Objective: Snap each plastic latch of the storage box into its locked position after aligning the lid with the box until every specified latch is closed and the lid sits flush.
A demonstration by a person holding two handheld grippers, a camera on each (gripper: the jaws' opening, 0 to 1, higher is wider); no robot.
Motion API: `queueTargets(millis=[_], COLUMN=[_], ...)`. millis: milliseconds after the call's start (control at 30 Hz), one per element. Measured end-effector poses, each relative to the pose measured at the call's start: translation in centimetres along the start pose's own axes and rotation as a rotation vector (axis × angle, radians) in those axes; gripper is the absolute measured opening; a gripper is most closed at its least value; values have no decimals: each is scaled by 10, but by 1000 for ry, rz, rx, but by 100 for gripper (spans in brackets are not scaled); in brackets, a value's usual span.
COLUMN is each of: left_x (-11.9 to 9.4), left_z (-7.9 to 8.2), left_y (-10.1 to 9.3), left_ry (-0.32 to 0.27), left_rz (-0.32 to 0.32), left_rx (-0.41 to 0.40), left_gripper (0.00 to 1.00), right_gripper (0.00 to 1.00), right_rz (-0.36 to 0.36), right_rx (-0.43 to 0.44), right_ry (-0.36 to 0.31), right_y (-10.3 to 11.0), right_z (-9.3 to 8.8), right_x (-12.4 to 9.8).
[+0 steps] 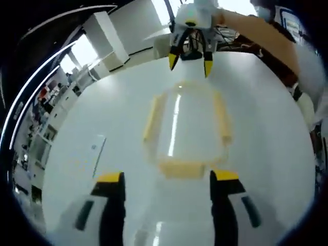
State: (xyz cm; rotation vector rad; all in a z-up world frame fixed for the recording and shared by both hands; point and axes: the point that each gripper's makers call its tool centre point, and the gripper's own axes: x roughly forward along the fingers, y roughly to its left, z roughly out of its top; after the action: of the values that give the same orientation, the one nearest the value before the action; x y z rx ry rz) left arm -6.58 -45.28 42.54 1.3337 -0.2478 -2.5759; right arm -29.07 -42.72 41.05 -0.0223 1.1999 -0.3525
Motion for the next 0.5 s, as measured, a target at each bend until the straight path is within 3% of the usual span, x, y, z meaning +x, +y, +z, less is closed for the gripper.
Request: queueTargets(millis=[267,500], left_x=[17,21], left_z=[3,-6], left_y=[-16,-20], left_ry=[39,85], left_rz=[-75,-103], left_rx=[31,38], left_gripper=[61,59], right_gripper=[55,54], right_rz=[73,116], right_rx=[-2,-1], right_ry=[36,66], right_y=[1,-1], right_z=[-3,-5], right_x=[15,21])
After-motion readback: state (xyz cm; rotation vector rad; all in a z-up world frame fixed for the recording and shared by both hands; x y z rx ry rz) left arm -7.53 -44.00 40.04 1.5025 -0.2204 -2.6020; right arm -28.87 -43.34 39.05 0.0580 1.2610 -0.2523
